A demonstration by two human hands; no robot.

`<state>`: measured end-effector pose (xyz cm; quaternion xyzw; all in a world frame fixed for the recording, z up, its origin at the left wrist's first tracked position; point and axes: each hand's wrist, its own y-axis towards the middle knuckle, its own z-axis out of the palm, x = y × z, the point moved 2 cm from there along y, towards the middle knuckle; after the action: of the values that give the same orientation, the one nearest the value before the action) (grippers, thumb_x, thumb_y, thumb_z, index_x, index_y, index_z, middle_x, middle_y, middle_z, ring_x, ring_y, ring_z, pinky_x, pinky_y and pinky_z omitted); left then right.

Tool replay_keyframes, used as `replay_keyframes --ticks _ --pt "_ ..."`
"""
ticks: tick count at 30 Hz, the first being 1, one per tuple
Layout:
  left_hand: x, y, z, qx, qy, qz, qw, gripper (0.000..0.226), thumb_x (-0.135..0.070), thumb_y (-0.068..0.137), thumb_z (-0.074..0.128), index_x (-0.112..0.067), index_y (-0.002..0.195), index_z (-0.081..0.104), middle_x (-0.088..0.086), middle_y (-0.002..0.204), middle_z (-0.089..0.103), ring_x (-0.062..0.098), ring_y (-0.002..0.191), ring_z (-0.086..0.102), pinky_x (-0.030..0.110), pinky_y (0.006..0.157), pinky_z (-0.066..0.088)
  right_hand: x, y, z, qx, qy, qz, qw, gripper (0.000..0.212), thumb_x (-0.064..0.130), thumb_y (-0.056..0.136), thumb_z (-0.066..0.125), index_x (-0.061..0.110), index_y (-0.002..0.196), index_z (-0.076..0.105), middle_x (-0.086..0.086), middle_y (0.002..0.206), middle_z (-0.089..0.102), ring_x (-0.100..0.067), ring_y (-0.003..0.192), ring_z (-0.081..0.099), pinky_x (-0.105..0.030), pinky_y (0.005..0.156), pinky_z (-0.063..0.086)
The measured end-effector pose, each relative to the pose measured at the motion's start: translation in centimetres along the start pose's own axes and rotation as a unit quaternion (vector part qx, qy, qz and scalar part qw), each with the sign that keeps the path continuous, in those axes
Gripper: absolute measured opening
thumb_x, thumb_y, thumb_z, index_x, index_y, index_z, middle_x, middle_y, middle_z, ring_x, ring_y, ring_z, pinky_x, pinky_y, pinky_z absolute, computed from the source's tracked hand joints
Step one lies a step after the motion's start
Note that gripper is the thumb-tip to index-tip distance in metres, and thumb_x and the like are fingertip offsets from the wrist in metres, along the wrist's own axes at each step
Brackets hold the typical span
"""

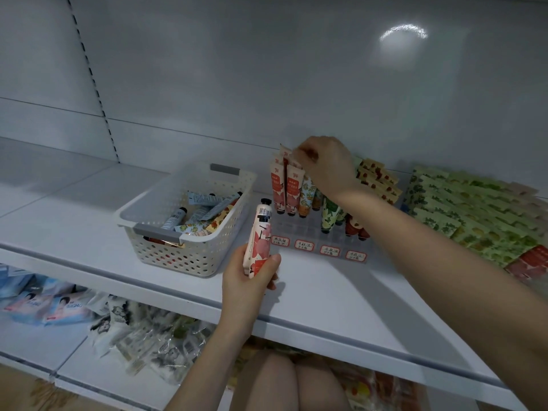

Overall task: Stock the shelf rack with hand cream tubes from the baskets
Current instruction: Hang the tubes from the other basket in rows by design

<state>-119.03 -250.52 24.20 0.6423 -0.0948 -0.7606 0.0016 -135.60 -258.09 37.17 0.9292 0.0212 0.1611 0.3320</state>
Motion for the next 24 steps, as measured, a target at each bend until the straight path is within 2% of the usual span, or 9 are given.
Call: replay_keyframes --ticks 2,6,8,10,14,17,19,22,24 --pt "-0.7 -0.1 0.0 0.002 0.002 0.01 1.0 0.022 -0.009 0.084 0.065 -0.006 0.104 0.058 0.002 0.068 0.058 0.003 0.053 0.054 0.014 0.049 0.044 1.1 -0.6 -1.3 0.006 0.092 0.043 0.995 0.029 0.029 0.094 0.052 0.005 0.09 0.067 -0.008 0.087 0.068 -0.016 0.075 0.059 -0.023 0.068 0.044" --pt "-2.0 -0.7 0.3 0.019 0.04 0.036 0.998 0.032 -0.012 0.081 0.069 -0.016 0.11 0.057 0.002 0.082 0.059 0.005 0.061 0.055 0.013 0.051 0.045 2.3 -2.7 -2.8 0.169 0.125 0.122 0.97 0.052 0.053 0.088 0.049 0.004 0.095 0.066 -0.01 0.09 0.07 -0.021 0.078 0.066 -0.032 0.073 0.051" --pt "-2.4 -1.0 0.6 0.037 0.049 0.041 0.997 0.034 -0.012 0.08 0.07 -0.023 0.109 0.056 -0.001 0.083 0.06 0.001 0.062 0.055 0.018 0.055 0.05 2.5 -4.0 -3.4 0.223 0.177 0.146 0.948 0.043 0.053 0.087 0.053 0.014 0.096 0.068 -0.002 0.087 0.07 -0.011 0.071 0.067 -0.021 0.061 0.051" --pt "-2.7 -1.3 0.9 0.052 0.058 0.052 0.996 0.035 -0.013 0.079 0.071 -0.029 0.105 0.056 -0.001 0.083 0.06 0.0 0.062 0.055 0.025 0.059 0.053 2.4 -5.1 -3.7 0.249 0.244 0.164 0.923 0.031 0.043 0.087 0.058 0.014 0.092 0.068 0.001 0.08 0.068 -0.003 0.062 0.064 -0.014 0.053 0.048" --pt "-3.3 -2.1 1.1 0.051 0.03 0.064 0.996 0.037 -0.01 0.079 0.071 -0.036 0.101 0.057 -0.005 0.087 0.066 0.004 0.07 0.061 0.026 0.064 0.056 1.4 -6.8 -4.2 0.219 0.333 0.206 0.894 0.016 0.027 0.088 0.06 0.014 0.082 0.067 -0.002 0.073 0.066 -0.001 0.054 0.061 -0.012 0.054 0.05" --pt "-3.5 -2.4 0.8 0.016 -0.032 0.043 0.998 0.023 -0.013 0.081 0.068 -0.03 0.096 0.063 -0.005 0.082 0.068 0.01 0.076 0.065 0.026 0.07 0.058 0.2 -8.3 -4.3 0.179 0.382 0.247 0.872 0.014 0.023 0.089 0.058 0.014 0.082 0.066 -0.003 0.077 0.068 -0.005 0.061 0.065 -0.014 0.062 0.055" --pt "-3.6 -2.5 0.7 -0.025 -0.073 0.029 0.997 0.011 -0.015 0.085 0.064 -0.022 0.093 0.067 0.008 0.085 0.066 0.015 0.082 0.064 0.025 0.072 0.057 -0.4 -9.5 -4.3 0.153 0.402 0.268 0.862 0.013 0.02 0.089 0.057 0.012 0.083 0.066 -0.005 0.082 0.069 -0.009 0.069 0.066 -0.017 0.066 0.057" --pt "-3.9 -2.5 0.8 -0.071 -0.147 -0.019 0.986 0.009 -0.019 0.087 0.061 -0.019 0.095 0.066 0.005 0.093 0.07 0.016 0.09 0.069 0.026 0.072 0.058 -1.1 -11.3 -4.2 0.097 0.455 0.306 0.831 0.008 0.012 0.087 0.058 0.012 0.087 0.066 -0.007 0.09 0.068 -0.017 0.083 0.065 -0.023 0.074 0.057" --pt "-4.1 -2.4 0.9 -0.054 -0.164 -0.042 0.984 0.013 -0.018 0.087 0.06 -0.014 0.099 0.064 0.006 0.095 0.072 0.017 0.086 0.071 0.026 0.07 0.058 -1.3 -12.4 -4.2 0.077 0.496 0.313 0.806 0.01 0.006 0.085 0.058 0.011 0.088 0.066 -0.009 0.092 0.068 -0.021 0.088 0.065 -0.029 0.081 0.057"
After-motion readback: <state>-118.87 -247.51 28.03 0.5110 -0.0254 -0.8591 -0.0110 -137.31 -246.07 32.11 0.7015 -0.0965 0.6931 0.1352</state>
